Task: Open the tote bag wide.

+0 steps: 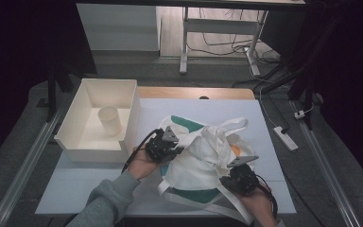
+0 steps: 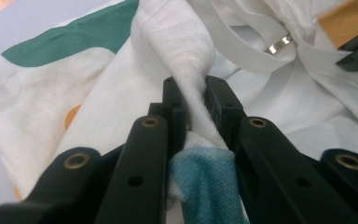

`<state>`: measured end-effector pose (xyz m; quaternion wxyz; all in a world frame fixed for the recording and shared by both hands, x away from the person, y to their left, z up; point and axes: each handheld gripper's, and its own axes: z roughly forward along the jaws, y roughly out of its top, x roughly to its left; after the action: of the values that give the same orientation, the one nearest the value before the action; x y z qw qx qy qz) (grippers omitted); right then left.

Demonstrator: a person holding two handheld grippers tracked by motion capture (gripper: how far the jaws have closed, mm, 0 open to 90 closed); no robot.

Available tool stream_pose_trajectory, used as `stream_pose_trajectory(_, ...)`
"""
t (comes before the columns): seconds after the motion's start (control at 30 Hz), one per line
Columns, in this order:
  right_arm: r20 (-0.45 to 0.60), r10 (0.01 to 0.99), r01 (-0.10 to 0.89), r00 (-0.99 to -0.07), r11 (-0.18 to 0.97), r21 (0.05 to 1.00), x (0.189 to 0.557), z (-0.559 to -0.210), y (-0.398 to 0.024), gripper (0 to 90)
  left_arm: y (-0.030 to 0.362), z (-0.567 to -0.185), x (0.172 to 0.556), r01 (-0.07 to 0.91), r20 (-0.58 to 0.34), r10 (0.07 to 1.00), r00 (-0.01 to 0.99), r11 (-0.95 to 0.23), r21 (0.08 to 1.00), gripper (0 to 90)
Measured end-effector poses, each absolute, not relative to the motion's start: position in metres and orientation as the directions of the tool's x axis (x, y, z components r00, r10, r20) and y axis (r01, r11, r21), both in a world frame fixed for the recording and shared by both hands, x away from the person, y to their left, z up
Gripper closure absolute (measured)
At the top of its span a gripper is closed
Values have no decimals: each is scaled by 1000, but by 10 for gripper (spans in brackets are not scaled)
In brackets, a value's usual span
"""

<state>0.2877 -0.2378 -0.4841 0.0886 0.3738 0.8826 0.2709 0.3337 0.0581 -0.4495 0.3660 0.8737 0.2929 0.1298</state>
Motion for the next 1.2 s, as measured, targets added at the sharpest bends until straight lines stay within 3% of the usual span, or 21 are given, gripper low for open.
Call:
stream_pose_trajectory(0.57,-47,773,588,-632,518,622,292,-444,-278,885,76,-458,323,460,-28,640,768,-520,719,803)
stream_pose_trajectory(0.67,-127,800,556,-587,512,654,299,-429,-286,886,74,-462,319,456,-17,643,765,-524,719,808)
stream_pose_trajectory(1.2,42,827,664,-561,419,620,313,-467,-315,885,80,-478,327,522,-111,643,757,-495,694,807)
